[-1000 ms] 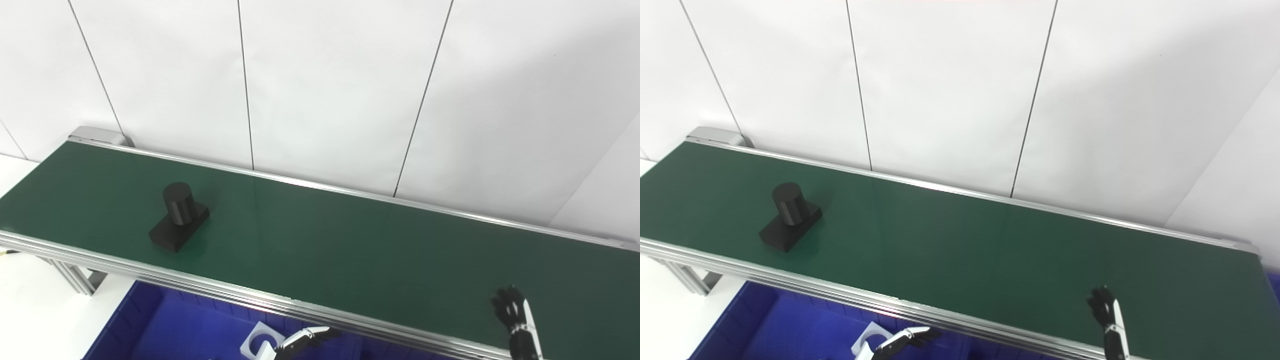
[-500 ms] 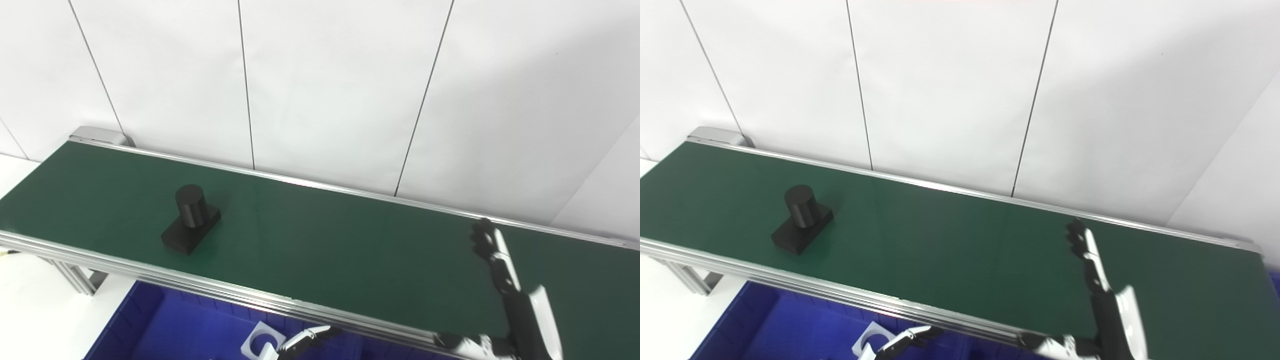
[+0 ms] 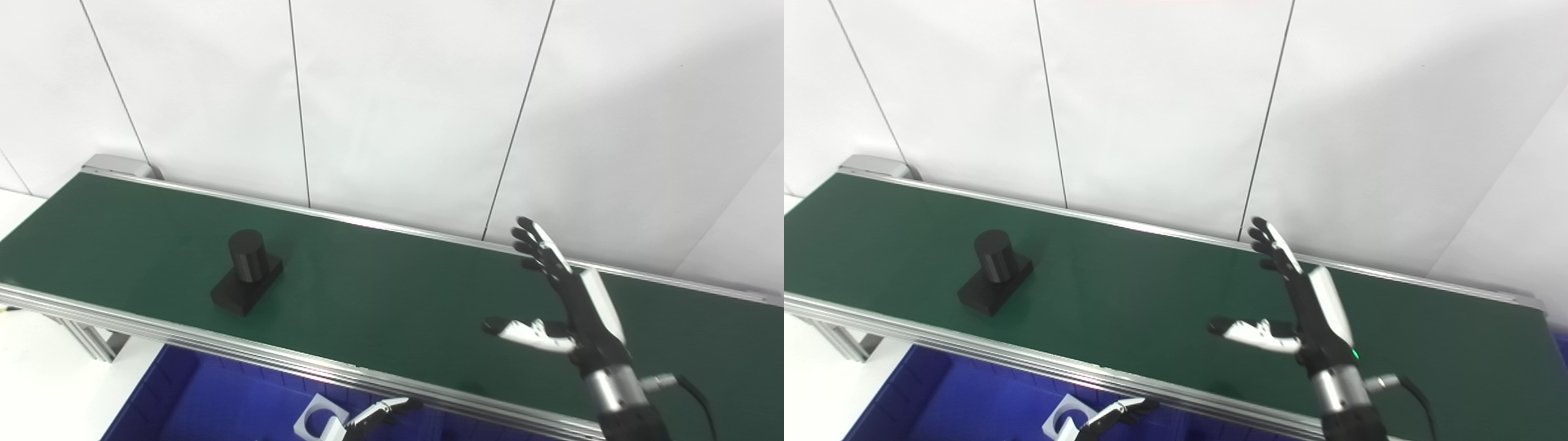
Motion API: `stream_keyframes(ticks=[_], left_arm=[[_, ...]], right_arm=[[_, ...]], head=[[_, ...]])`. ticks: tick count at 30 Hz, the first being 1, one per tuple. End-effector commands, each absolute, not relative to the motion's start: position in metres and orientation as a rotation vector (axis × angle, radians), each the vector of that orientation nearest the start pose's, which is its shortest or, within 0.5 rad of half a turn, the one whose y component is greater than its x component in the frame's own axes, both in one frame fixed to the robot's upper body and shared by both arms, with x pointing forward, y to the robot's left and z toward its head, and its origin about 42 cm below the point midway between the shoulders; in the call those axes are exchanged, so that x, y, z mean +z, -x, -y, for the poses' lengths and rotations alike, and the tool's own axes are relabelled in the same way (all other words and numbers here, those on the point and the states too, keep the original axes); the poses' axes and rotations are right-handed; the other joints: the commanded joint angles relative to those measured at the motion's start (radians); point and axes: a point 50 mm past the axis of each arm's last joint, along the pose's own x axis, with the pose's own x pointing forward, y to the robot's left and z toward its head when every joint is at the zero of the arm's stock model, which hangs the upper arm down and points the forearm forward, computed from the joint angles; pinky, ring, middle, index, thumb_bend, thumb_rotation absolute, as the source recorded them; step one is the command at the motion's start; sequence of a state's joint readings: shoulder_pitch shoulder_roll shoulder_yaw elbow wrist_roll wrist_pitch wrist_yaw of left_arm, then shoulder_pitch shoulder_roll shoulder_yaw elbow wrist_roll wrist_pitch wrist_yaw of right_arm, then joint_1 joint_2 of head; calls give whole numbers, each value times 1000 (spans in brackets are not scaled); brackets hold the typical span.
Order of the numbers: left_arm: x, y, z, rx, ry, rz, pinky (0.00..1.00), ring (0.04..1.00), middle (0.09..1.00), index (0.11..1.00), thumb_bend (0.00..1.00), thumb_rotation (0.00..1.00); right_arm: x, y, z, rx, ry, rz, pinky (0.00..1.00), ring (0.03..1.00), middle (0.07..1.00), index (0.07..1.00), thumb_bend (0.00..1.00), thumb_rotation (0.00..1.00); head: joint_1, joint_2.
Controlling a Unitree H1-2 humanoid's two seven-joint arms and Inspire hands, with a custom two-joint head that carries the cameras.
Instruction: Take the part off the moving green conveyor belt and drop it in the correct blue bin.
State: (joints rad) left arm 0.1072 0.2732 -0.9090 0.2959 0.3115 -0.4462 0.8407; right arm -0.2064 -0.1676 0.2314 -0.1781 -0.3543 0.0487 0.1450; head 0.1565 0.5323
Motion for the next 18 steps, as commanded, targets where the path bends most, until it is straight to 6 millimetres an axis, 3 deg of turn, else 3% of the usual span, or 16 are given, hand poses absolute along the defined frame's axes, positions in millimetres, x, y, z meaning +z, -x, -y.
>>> stream_keyframes(ticks=[1, 18], left_arm=[[6, -148, -137, -212, -308, 224, 694, 755, 779, 755, 942, 361], [1, -158, -129, -209, -316, 216, 679, 743, 767, 741, 941, 322]], right_arm=[[209, -342, 160, 344, 558, 368, 762, 849, 904, 950, 905, 597], [221, -401, 92, 461, 643, 329, 723, 827, 878, 939, 959, 617]], head=[[5, -1], [-1, -7]])
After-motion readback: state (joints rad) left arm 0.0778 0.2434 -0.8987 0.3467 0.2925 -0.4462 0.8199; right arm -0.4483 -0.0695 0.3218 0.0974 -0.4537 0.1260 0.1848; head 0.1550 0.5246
